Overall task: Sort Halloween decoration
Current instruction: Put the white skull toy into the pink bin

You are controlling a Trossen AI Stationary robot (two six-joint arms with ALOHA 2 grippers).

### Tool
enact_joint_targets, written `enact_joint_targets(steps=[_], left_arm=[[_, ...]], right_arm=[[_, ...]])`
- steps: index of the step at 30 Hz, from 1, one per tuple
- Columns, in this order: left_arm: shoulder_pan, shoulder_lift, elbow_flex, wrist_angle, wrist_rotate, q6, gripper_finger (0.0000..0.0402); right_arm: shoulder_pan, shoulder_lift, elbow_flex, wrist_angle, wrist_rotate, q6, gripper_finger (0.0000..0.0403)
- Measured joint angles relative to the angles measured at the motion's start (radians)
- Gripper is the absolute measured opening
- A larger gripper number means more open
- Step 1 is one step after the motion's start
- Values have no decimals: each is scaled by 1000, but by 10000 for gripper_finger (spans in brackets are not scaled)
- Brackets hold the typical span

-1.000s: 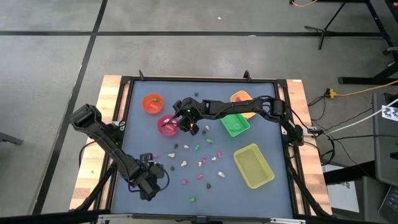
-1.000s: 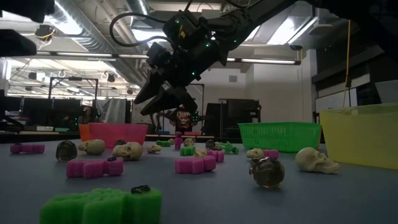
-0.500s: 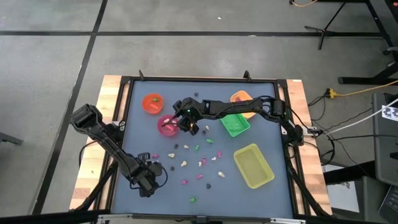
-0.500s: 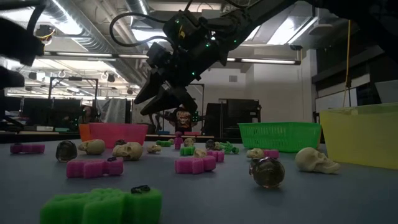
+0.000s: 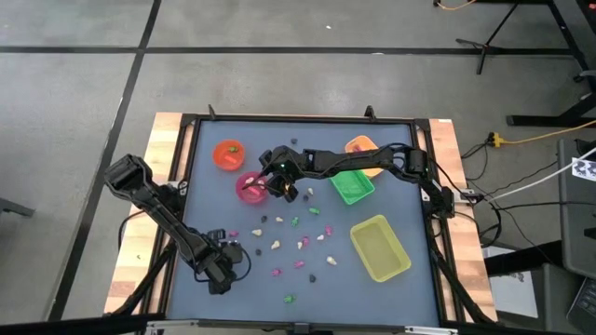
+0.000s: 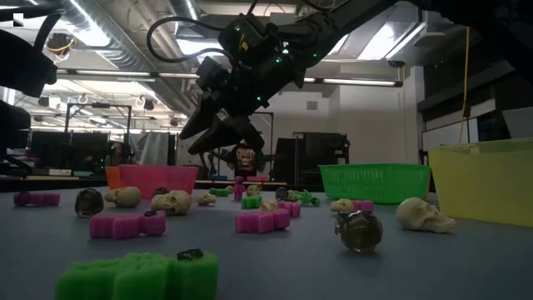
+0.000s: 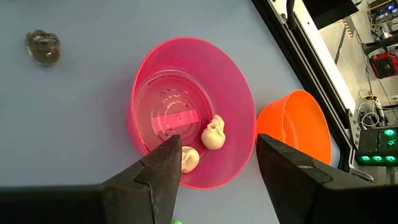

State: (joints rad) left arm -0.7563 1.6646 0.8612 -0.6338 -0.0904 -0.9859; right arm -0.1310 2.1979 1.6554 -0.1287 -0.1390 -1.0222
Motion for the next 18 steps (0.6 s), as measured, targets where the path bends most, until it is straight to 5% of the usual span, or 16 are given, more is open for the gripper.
enact_joint_targets(steps=[18], left_arm=[[0,3,-1,2,2,0,114]], right_arm=[[0,0,0,0,0,0,207]])
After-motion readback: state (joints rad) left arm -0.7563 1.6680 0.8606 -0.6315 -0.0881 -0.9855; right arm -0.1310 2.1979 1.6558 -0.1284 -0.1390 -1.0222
